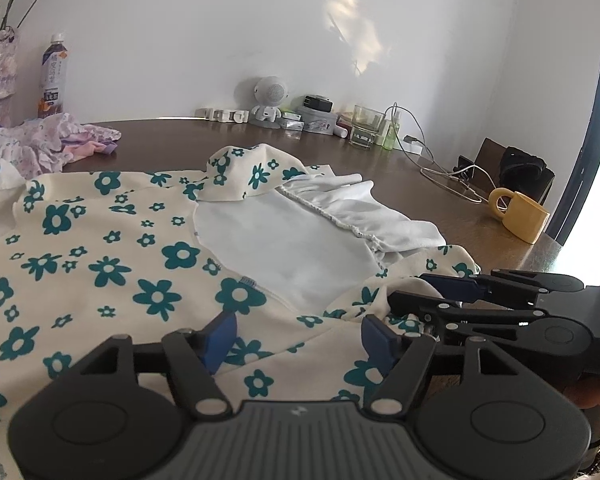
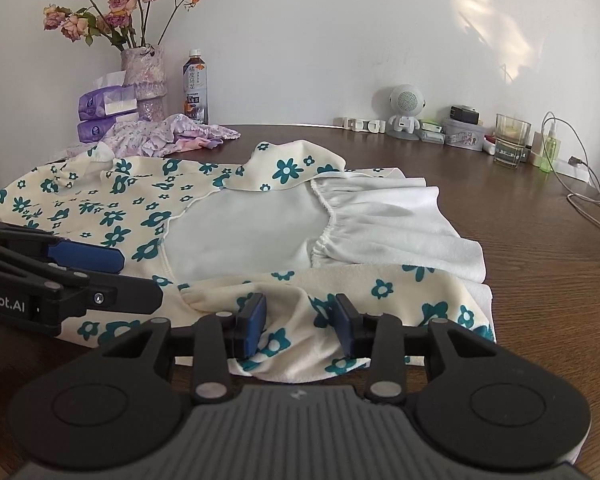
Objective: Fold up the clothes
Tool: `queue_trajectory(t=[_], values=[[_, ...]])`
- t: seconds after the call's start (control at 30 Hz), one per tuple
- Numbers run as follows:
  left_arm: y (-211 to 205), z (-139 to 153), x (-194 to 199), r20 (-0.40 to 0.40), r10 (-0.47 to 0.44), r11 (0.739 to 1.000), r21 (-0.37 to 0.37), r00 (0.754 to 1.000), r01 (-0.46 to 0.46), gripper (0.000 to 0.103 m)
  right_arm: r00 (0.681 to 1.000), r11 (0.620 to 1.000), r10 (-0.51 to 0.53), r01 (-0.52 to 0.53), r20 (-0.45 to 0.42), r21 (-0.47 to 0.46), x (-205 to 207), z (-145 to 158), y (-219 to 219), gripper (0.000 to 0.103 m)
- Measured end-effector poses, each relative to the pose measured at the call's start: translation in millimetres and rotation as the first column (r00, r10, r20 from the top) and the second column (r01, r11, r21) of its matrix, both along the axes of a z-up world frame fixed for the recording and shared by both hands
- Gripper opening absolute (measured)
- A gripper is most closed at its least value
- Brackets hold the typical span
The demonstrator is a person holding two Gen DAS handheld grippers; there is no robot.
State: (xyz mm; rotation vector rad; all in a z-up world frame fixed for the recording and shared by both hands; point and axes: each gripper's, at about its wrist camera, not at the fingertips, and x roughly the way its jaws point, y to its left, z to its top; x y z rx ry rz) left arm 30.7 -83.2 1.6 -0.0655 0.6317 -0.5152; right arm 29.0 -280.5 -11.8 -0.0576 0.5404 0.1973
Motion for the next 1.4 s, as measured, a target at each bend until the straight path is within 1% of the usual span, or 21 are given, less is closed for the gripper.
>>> queue_trajectory(t=[0.3, 0.43, 0.5, 0.67, 0.8, 1.0, 1.4], values=[[4.2, -1.9, -6.1, 0.013, 0.005, 1.0, -0.029, 1.0, -0.004, 0.07, 1.0, 1.0, -0.001, 0.0, 0.005, 0.018, -0.6, -0.9, -1.7, 0.038], [8.8, -2.9, -17.7, 0.044, 0.022, 1.0, -0.014, 0.999, -0.022, 0.071, 1.0, 1.0, -0.002, 0.002, 0.007, 0.021, -0.5, -0.9, -1.3, 0.038], [13.2, -3.0, -21.7, 0.044, 0.029, 0.999, -0.023, 0.999, -0.028, 0.078, 1.0, 1.0, -0.001, 0.001, 0.007, 0.022, -0.6, -1.0, -1.3, 0.038], [24.3, -4.2, -18.0, 0.031, 0.048, 0.995, -0.084, 0.998, -0.045, 0.081, 1.0, 0.999, 0.004, -0.004, 0.008, 0.034, -0.6, -1.2, -2.8, 0.04], [23.3, -4.3, -15.9, 0.029, 0.039, 0.995, -0.094, 0.999, -0.037, 0.085, 1.0, 0.999, 0.003, -0.003, 0.008, 0.04, -1.0, -1.2, -3.1, 0.041], [24.1, -5.0, -17.7, 0.032, 0.04, 0.994, -0.103, 0.999, -0.037, 0.086, 1.0, 0.999, -0.008, 0.008, 0.007, 0.054, -1.6, -0.9, -3.2, 0.044], [23.4, -5.0, -17.7, 0.031, 0.029, 0.994, -0.108, 0.999, -0.026, 0.09, 1.0, 0.999, -0.013, 0.013, 0.006, 0.051, -1.1, -1.6, -3.3, 0.047]])
